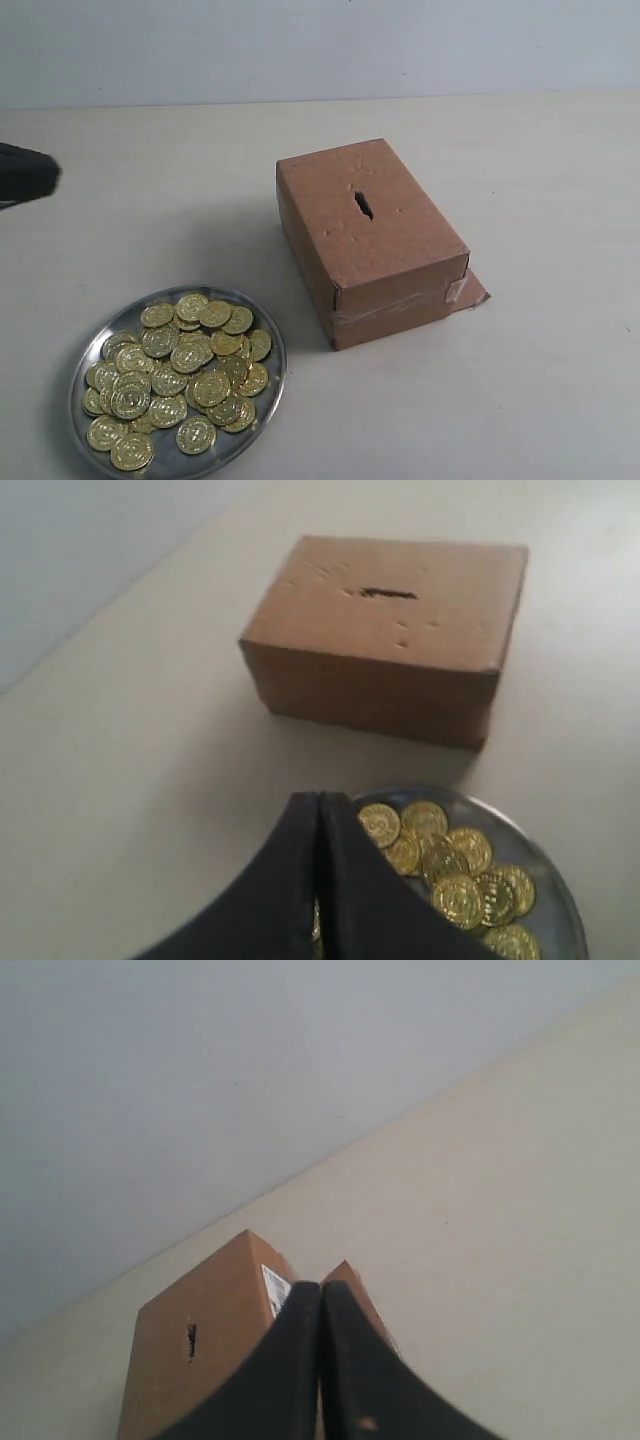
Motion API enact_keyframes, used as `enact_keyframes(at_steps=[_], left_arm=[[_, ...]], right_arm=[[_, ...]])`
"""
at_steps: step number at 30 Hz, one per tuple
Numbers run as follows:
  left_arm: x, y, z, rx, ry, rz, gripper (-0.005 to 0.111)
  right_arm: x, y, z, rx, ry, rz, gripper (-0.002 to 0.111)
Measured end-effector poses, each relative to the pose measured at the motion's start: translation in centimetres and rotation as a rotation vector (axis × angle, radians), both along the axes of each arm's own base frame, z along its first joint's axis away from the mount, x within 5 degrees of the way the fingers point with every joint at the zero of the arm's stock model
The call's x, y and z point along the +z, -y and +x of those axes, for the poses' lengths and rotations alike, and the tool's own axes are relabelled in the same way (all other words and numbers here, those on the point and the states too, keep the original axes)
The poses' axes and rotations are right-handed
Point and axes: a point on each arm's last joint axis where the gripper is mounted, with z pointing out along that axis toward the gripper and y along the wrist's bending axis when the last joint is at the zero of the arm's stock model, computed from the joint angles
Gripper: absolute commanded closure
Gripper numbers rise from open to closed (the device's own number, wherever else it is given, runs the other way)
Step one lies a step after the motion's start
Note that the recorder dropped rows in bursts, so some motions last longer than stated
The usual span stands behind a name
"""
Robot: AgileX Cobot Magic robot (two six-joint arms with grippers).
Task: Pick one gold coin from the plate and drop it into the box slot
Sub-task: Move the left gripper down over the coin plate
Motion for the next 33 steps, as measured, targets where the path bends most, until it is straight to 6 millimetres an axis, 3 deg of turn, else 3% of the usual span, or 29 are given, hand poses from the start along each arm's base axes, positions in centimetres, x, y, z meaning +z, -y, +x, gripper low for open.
enact_keyframes(at_steps=[3, 6, 11, 14, 22, 33], left_arm=[[-2.3, 2.5, 2.5, -0.233, -0.019, 0.163, 0.107], [-5.8, 4.9, 4.0, -0.501, -0.011, 0.344, 0.107], [-11.1, 8.3, 4.5, -0.919, 0.097, 0.638, 0.107], [-13.2, 10.1, 4.5, -1.091, 0.186, 0.794, 0.107], [-14.4, 11.2, 6.1, -1.330, 0.269, 1.042, 0.107], [-16.8, 11.6, 7.0, -1.413, 0.172, 1.081, 0.107]], right_arm=[[2.0, -0.3, 0.4, 0.039, 0.009, -0.062, 0.108], [2.8, -0.5, 1.1, 0.084, -0.043, -0.122, 0.108], [1.7, -0.8, 2.6, 0.118, -0.189, -0.139, 0.108], [1.0, -1.0, 3.3, 0.141, -0.251, -0.146, 0.108], [0.8, -1.6, 3.8, 0.208, -0.258, -0.157, 0.108], [0.8, -1.7, 3.8, 0.218, -0.256, -0.157, 0.108]])
